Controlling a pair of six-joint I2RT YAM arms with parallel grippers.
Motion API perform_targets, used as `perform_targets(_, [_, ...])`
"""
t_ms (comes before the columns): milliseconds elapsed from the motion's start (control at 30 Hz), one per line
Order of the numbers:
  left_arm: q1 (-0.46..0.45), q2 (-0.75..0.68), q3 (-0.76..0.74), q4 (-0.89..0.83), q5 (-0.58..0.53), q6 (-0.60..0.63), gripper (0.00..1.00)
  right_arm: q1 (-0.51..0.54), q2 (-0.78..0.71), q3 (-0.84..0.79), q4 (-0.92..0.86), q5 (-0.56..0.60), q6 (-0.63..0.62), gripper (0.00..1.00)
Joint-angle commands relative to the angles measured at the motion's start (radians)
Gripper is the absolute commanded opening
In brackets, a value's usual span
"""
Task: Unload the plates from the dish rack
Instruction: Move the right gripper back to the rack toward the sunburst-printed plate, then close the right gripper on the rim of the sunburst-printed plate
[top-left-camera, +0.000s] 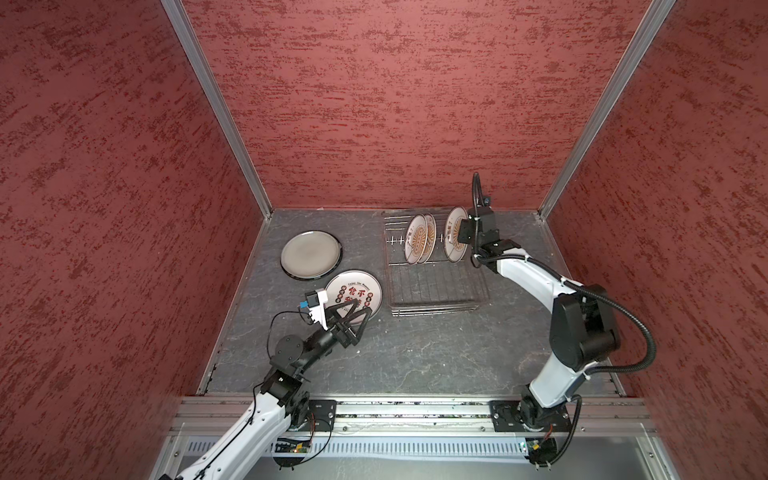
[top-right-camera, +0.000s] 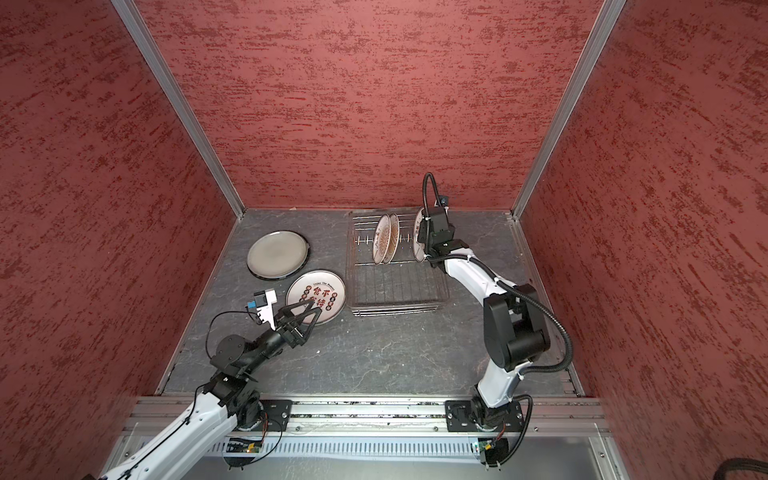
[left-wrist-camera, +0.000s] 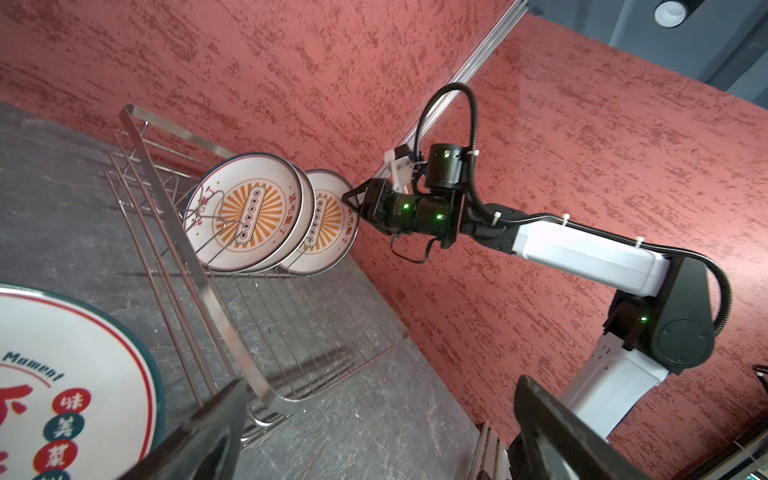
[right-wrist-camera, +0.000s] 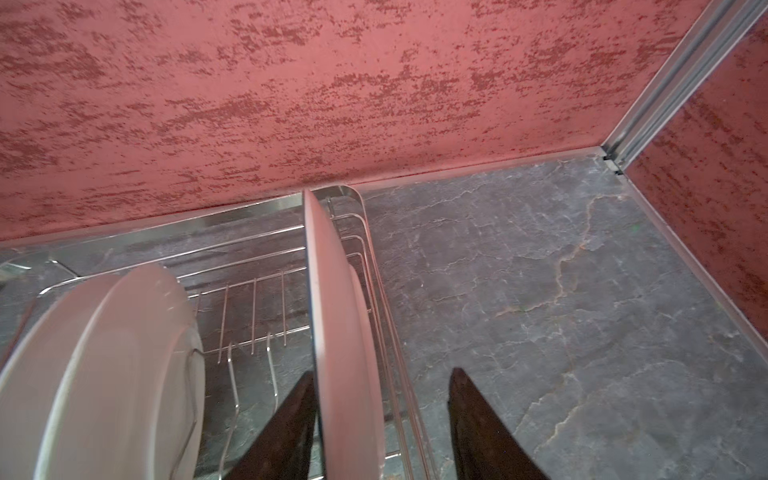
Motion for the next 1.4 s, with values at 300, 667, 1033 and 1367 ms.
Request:
perform_targets(300, [-0.01,-0.106,-0.036,-0.148,-0.1,-0.003,0.99,0.068,0.102,0.149,-0.149,0.256,-0.06,0.31])
perform_targets(667, [-0.013,-0.034,-0.037,-0.094,-0.114,-0.015,0.99,0.093,0.093,0.142,-0.123,0.295,-0.069,0.14])
perform_targets(1033, [-0.013,-0.044,-0.035,-0.103,-0.109,-0.023,0.99,0.115,0.099,0.154,-0.109,0.342,-0.109,0.1])
perform_targets(1367, [-0.013,-0.047,-0.031,-0.115,-0.113,-0.027,0.99,0.153,0.053,0.139,-0.05,0.42,-0.181,0.02])
